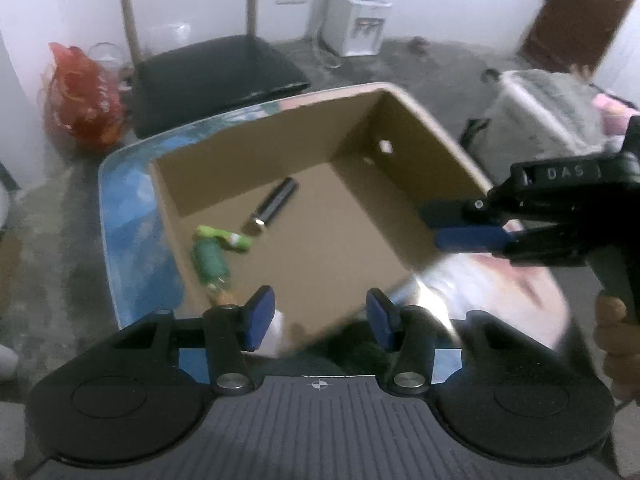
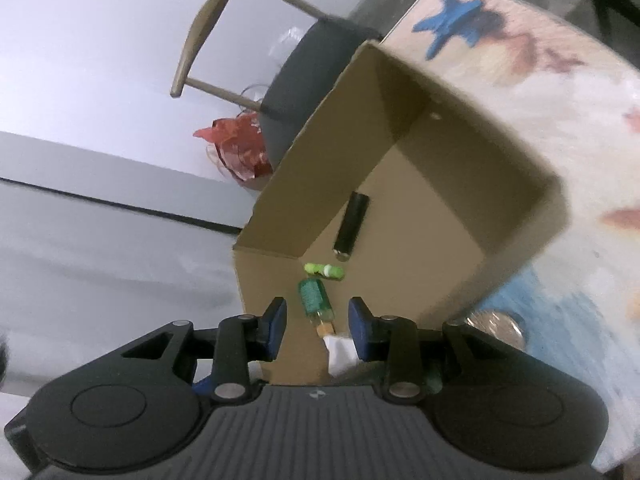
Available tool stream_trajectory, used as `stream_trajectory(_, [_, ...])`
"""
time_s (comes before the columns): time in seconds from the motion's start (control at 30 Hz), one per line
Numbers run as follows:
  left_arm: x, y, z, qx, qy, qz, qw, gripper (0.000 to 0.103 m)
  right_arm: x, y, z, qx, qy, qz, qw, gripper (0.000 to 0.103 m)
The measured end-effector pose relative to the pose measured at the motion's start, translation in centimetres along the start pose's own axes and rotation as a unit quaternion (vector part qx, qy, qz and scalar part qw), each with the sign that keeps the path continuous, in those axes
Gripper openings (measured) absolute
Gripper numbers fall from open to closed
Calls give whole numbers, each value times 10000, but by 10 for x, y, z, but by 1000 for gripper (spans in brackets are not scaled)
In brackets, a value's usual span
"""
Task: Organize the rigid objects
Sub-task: 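Move the right gripper back toward the black oval object on the mat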
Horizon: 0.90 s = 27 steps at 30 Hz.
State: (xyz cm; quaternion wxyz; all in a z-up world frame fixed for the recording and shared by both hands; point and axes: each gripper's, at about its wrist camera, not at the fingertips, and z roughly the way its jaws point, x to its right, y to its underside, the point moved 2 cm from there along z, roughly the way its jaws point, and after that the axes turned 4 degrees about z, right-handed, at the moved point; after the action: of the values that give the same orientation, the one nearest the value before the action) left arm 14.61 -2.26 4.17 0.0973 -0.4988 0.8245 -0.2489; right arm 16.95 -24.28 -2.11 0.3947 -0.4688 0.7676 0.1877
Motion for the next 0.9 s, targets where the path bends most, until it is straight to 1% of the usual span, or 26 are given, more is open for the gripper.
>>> stream_trajectory(0.1, [8, 15, -7, -68, 236, 35, 9997, 51, 8, 19, -13, -76, 117, 15, 9999, 37])
stream_trajectory(0.17, [13, 25, -5, -211, 331, 32, 9992, 51, 17, 33, -14, -147, 183, 136, 9996, 37])
stream_trajectory(0.27, [20, 38, -4, -428, 572, 8, 9974, 51, 34, 52, -12, -303, 357, 381, 9982, 37])
stream_trajectory(0.37, [32, 54, 1, -724, 888, 144, 9933, 51, 49, 68, -1, -434, 632, 522, 9957, 37])
stream_trajectory(0.43, [41, 67, 11, -1018, 955, 265, 9899, 51, 58, 76, 9, -556, 839, 542, 9934, 37])
stream_trajectory(0.5, [48, 81, 22, -1188, 863, 323, 9886, 51, 64, 84, 17, -632, 963, 434, 9924, 37])
stream_trajectory(0.57, [51, 92, 32, -1236, 773, 347, 9887, 51, 61, 89, 25, -675, 1029, 149, 9923, 37])
stream_trajectory(0.63, [52, 103, 43, -1267, 518, 431, 9897, 50, 55, 92, 36, -722, 1102, -223, 9910, 37])
stream_trajectory(0.7, [49, 111, 56, -1317, 243, 499, 9897, 50, 53, 92, 47, -794, 1023, -434, 9906, 37])
stream_trajectory(0.77, [47, 115, 65, -1307, 55, 475, 9903, 50, 49, 92, 58, -861, 1003, -657, 9890, 37])
stream_trajectory(0.9, [43, 118, 81, -1206, -235, 450, 9914, 50, 49, 93, 77, -961, 1121, -1018, 9838, 37])
